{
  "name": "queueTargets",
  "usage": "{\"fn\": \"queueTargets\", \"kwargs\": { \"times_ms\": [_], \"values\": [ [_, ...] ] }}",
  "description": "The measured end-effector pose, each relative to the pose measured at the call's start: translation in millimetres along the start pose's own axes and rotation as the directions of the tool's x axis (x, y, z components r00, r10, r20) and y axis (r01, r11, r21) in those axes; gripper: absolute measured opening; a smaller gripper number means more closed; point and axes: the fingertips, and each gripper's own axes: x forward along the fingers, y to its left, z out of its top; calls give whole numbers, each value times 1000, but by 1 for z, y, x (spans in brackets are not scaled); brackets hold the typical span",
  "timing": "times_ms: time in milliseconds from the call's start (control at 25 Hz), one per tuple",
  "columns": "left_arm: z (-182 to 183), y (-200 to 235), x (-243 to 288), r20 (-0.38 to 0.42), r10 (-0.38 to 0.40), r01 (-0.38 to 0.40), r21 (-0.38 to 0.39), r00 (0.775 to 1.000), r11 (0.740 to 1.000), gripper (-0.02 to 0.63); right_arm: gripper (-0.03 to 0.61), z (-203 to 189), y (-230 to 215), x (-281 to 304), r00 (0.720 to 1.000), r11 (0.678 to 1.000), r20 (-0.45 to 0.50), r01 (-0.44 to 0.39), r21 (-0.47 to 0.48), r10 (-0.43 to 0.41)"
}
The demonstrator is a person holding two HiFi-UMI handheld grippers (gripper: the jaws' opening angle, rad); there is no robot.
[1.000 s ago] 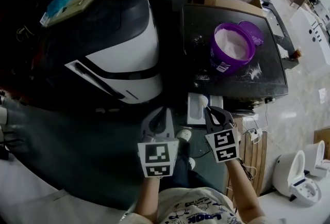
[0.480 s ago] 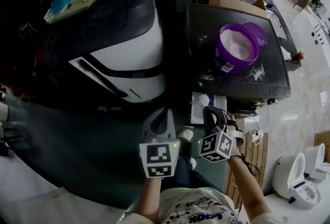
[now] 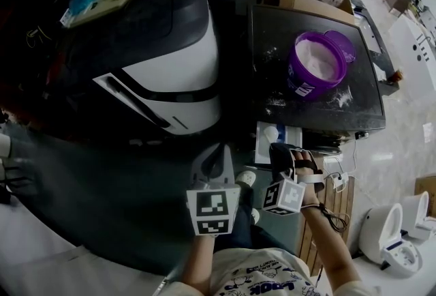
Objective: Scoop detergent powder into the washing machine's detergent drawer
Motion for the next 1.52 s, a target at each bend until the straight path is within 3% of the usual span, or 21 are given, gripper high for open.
{"fn": "queueTargets", "kwargs": {
  "times_ms": [480,800,920,1120,1520],
  "values": [
    [-2,2,-1,1,-3,3,-5,1000,1000,2,20,0,4,-2,1000,1000,0,5,-16,-5],
    [6,4,-4,21,4,-4,-2,1000,1000,2,20,-2,-10,-11,999,977,26,41,208,-47],
    [11,4,-6,31,6,-6,-1,1000,1000,2,20,-2,-18,-18,997,948,42,43,316,-59],
    [18,2,-10,49,8,-8,-2,999,1000,2,20,-1,-32,-31,994,871,63,51,489,-94],
    [44,-11,-20,105,-1,-1,21,994,1000,2,20,4,-83,-75,964,706,108,99,701,-242]
  ]
}}
